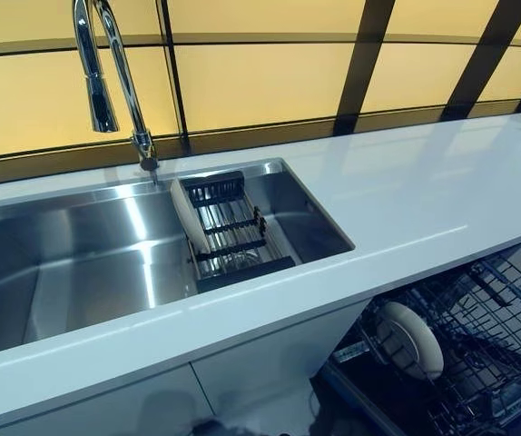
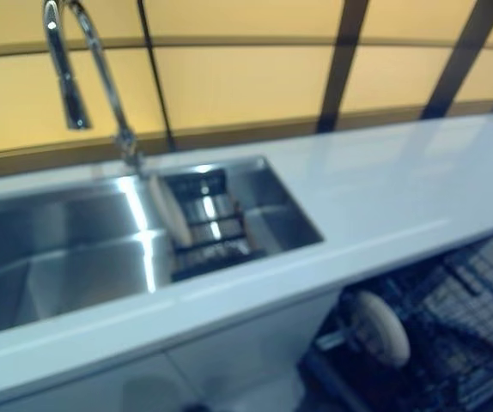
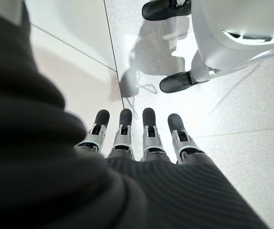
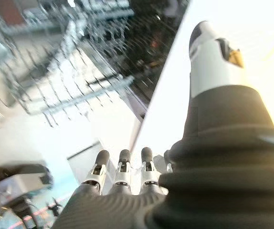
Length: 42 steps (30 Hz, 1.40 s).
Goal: Take plates into dishwasher
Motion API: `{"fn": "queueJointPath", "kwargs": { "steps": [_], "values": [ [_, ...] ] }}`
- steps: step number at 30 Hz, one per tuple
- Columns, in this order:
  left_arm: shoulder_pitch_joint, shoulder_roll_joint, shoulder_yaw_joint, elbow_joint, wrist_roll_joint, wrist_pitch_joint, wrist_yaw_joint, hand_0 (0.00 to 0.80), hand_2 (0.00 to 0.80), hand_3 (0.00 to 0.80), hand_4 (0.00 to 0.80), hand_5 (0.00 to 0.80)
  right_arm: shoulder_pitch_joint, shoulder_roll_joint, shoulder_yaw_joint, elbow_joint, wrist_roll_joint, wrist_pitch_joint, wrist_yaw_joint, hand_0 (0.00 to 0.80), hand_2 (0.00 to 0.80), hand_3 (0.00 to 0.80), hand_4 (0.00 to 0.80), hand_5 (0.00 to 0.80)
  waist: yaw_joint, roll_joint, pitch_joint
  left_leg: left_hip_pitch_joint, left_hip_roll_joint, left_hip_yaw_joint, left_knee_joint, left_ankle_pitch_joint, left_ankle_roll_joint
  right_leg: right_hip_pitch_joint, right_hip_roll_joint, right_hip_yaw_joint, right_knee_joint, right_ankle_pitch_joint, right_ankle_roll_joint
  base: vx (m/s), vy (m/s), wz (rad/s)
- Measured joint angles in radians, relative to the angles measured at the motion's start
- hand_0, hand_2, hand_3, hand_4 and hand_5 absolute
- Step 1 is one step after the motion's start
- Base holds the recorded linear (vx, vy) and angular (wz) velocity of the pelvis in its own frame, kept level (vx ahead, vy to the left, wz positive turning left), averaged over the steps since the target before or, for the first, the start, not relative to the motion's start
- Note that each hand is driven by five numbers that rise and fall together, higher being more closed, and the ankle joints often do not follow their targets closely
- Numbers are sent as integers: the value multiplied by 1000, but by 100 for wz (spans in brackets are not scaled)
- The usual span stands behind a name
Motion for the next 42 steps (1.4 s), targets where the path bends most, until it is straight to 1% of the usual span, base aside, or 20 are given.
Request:
{"fn": "queueJointPath", "kwargs": {
  "steps": [4,6,9,10,12,13,14,15,18,21,22,23,24,25,27,29,31,36,39,42],
  "values": [
    [7,0,0,25,0,0,0,0,0,0,0,0,-55,-53,1,1,25,-51,-2,0,0,0,0,0,2,-5,-20,0,0,-9,0,0,0,6,-1,-11,0,-3,0,19,25,7],
    [6,1,0,28,0,0,-1,0,0,0,0,0,-141,-79,21,-3,24,-79,-18,0,0,0,0,0,6,-7,-25,1,-1,-14,0,1,1,8,-2,-13,0,-3,0,41,24,5],
    [4,0,0,36,-2,0,-2,0,0,0,0,0,-247,-133,99,-26,-35,-149,-78,0,0,0,0,0,29,-6,-31,1,-2,-20,1,2,2,10,-2,-16,0,-3,0,30,14,2],
    [5,-1,-1,36,-2,0,-2,0,0,0,0,0,-279,-144,123,-39,-50,-157,-88,0,0,0,0,0,29,-5,-33,1,-2,-22,1,2,2,10,-2,-17,0,-3,0,33,15,4],
    [6,-3,-2,37,-2,1,-1,0,0,0,0,0,-386,-169,201,-91,-90,-203,-112,0,0,0,0,0,52,-4,-35,1,-1,-26,1,4,0,12,-2,-22,0,-3,0,36,10,7],
    [3,-4,-2,37,-3,1,-1,0,0,0,0,0,-435,-178,248,-107,-117,-223,-116,0,0,0,0,0,56,-5,-36,0,-1,-32,1,5,0,13,-2,-27,0,-3,-1,24,2,11],
    [2,-4,-2,37,-3,1,-1,0,0,0,0,0,-452,-187,268,-118,-130,-233,-118,0,0,0,0,0,57,-5,-36,0,-2,-37,1,6,1,15,-3,-32,0,-4,0,22,1,25],
    [0,-4,-2,36,-13,1,0,0,0,0,0,0,-492,-194,307,-134,-158,-247,-122,0,0,0,0,0,71,-7,-34,-2,-2,-52,1,8,2,21,-5,-46,0,-8,0,23,3,25],
    [-3,-6,-4,36,-21,6,0,0,0,0,0,0,-658,-227,493,-136,-266,-291,-139,0,0,0,0,0,107,-14,-35,-7,-3,-77,1,12,-1,27,-8,-69,-1,-14,0,35,6,26],
    [-3,-2,-4,36,-21,15,0,0,0,0,0,0,-843,-238,676,-147,-390,-363,-168,0,0,0,0,0,119,-14,-35,-16,-5,-102,2,18,-3,27,-10,-83,0,-18,2,52,13,25],
    [-3,-2,-4,36,-21,17,0,0,0,0,0,0,-891,-239,725,-168,-420,-374,-172,0,0,0,0,0,123,-14,-34,-17,-6,-110,3,20,-4,27,-10,-87,0,-20,2,65,21,25],
    [-6,-2,-4,36,-21,22,0,0,0,0,0,0,-937,-240,775,-189,-445,-391,-176,0,0,0,0,0,137,-15,-34,-18,-8,-113,6,20,-4,27,-9,-92,0,-18,-1,57,19,14],
    [-6,-2,-4,36,-21,23,0,0,0,0,0,0,-956,-240,798,-197,-456,-398,-178,0,0,0,0,0,142,-15,-34,-18,-8,-115,6,22,-5,28,-9,-93,0,-18,-1,55,18,13],
    [-7,-2,-4,36,-21,26,0,0,0,0,0,0,-1003,-240,856,-204,-495,-423,-186,0,0,0,0,0,148,-17,-32,-20,-9,-125,6,25,-5,31,-10,-98,0,-21,0,39,12,18],
    [-12,-1,-4,36,-21,33,0,0,0,0,0,0,-1052,-240,920,-206,-554,-459,-210,0,0,0,0,0,169,-26,-23,-21,-10,-134,6,26,-5,34,-11,-103,0,-25,-2,65,20,18],
    [-8,-1,-5,36,-21,35,0,0,0,0,0,0,-1070,-239,941,-202,-610,-486,-237,0,0,0,0,0,167,-30,-18,-33,-12,-152,6,27,-4,33,-15,-115,0,-32,1,69,25,24],
    [-8,-1,-13,36,-24,38,-1,0,0,0,0,0,-1118,-239,998,-190,-654,-498,-265,0,0,0,0,0,168,-28,-4,-39,-16,-165,6,29,-2,33,-19,-125,0,-34,3,-2,13,21],
    [-21,10,-26,18,-39,38,-5,0,0,0,0,0,-1164,-226,1078,-158,-745,-501,-329,0,0,0,0,0,170,-23,38,-117,-22,-193,9,55,0,-26,-23,-149,3,-26,1,-109,5,17],
    [-55,12,-44,15,-51,35,-14,0,0,0,0,0,-1252,-222,1171,-146,-764,-496,-355,0,0,0,0,0,170,-5,85,-163,-24,-215,10,73,-2,-65,-23,-153,4,-11,-4,-100,21,18],
    [-65,12,-51,12,-92,29,-22,0,0,0,0,0,-1304,-174,1212,-140,-782,-484,-376,0,0,0,0,0,176,8,131,-183,-23,-221,9,78,-4,-82,-21,-155,5,-9,-7,-62,18,8]
  ]
}}
